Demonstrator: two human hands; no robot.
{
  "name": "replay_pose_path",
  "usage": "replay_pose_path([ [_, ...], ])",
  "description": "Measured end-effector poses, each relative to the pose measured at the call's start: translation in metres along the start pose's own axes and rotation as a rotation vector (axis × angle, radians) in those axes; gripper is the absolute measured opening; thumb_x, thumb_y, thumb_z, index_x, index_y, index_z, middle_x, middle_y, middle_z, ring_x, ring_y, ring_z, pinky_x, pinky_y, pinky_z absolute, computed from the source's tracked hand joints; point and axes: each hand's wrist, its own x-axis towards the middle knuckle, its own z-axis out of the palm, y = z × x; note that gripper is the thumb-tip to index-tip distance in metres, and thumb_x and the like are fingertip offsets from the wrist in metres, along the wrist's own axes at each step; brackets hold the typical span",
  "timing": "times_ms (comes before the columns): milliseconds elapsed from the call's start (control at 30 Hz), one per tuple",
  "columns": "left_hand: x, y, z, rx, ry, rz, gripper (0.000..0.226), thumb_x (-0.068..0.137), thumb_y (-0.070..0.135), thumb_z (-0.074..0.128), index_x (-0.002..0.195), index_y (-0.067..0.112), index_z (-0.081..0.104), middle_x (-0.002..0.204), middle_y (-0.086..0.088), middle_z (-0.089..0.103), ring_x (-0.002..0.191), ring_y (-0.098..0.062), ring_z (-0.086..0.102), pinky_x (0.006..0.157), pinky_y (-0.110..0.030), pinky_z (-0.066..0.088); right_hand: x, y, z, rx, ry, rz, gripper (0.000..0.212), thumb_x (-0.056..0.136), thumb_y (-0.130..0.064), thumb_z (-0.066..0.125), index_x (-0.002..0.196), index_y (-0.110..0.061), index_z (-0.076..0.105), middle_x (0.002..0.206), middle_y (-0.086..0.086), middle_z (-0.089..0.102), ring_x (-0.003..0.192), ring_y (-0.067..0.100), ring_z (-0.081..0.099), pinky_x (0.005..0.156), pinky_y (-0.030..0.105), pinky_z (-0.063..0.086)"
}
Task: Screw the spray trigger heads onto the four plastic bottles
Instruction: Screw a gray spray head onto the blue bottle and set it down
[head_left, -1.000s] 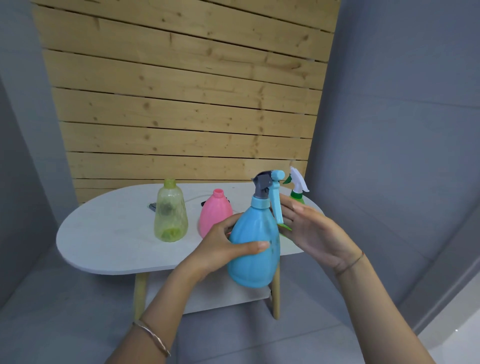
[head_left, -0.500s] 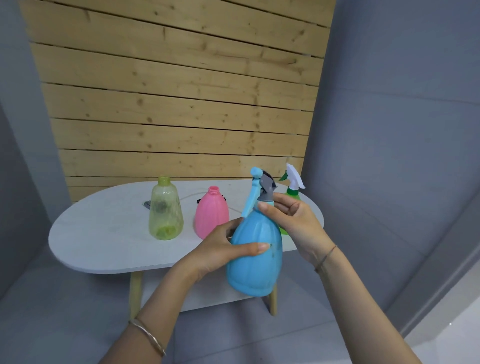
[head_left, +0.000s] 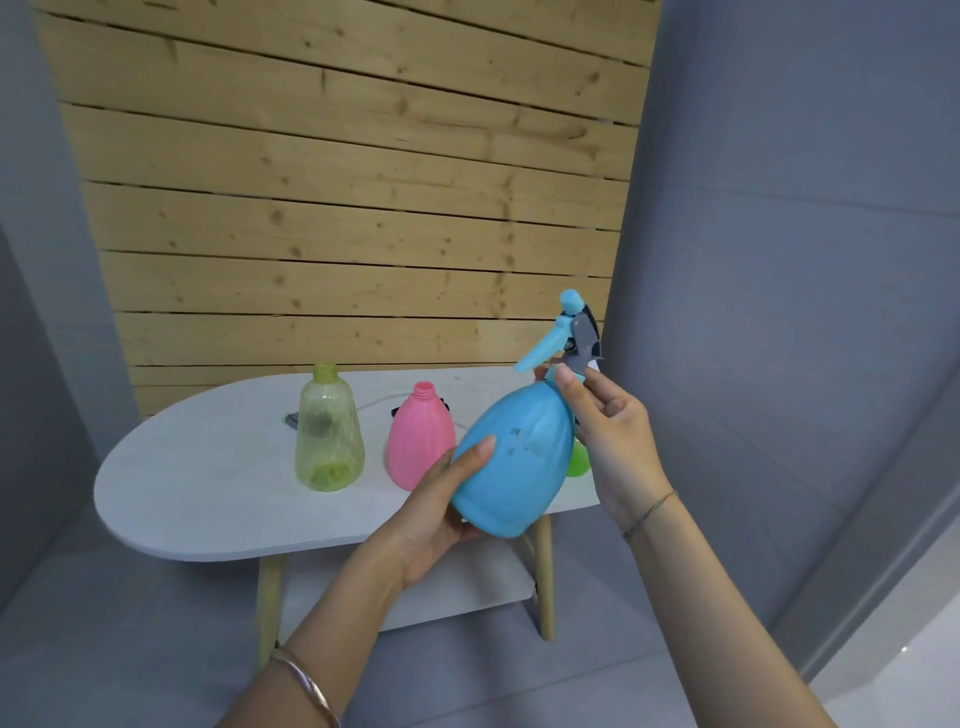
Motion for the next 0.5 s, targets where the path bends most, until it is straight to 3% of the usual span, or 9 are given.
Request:
replay_pose_path([
  [100,0.0042,-0.0041,-0.0054,-0.150,-0.117,-0.098,0.060,0.062,0.064,0.075,0.109,0.027,0.073,0.113,-0.009,0.072,0.101,-0.029,0.069,0.095,-0.056,0.050,0.0017,-0.0007,-0.0005,0.097,-0.127,0.038,0.036,0.086,-0.038,0.057,0.112,-0.015,0.067,0.111,-0.001,0.074,0.103,0.009,0.068,0.086,0.023,0.055],
  [200,0.0079,-0.0072,-0.0090,-0.228,-0.185,-0.173,0.063,0.066,0.066,0.071,0.112,0.023,0.072,0.115,-0.013,0.071,0.101,-0.035,0.068,0.098,-0.060,0.042,0.0030,-0.0005,-0.0011,0.162,-0.200,0.060,0.051,0.083,-0.044,0.052,0.123,-0.013,0.059,0.119,-0.003,0.071,0.114,0.007,0.063,0.093,0.025,0.053],
  [267,0.0086,-0.0059,-0.0097,-0.196,-0.177,-0.154,0.063,0.065,0.068,0.071,0.111,0.024,0.072,0.116,-0.013,0.070,0.102,-0.035,0.067,0.100,-0.061,0.041,0.0036,-0.0003,-0.0038,0.126,-0.208,0.068,0.048,0.086,-0.043,0.052,0.123,-0.013,0.059,0.119,-0.003,0.071,0.115,0.008,0.063,0.094,0.026,0.053],
  [400,0.0064,-0.0020,-0.0074,-0.057,-0.094,-0.081,0.058,0.060,0.069,0.071,0.104,0.032,0.074,0.112,-0.008,0.073,0.098,-0.030,0.070,0.091,-0.054,0.052,0.0058,-0.0006,-0.0084,0.035,-0.157,0.061,0.027,0.088,-0.035,0.057,0.107,-0.020,0.068,0.110,-0.001,0.074,0.106,0.012,0.068,0.089,0.025,0.055],
  [500,0.0027,0.0007,-0.0026,0.056,-0.003,-0.026,0.058,0.060,0.067,0.068,0.108,0.035,0.071,0.111,-0.002,0.074,0.100,-0.021,0.071,0.084,-0.044,0.058,0.0061,0.0005,-0.0085,-0.027,-0.044,0.097,0.050,0.075,-0.039,0.071,0.115,-0.010,0.066,0.106,0.003,0.076,0.106,0.018,0.067,0.099,0.034,0.051],
])
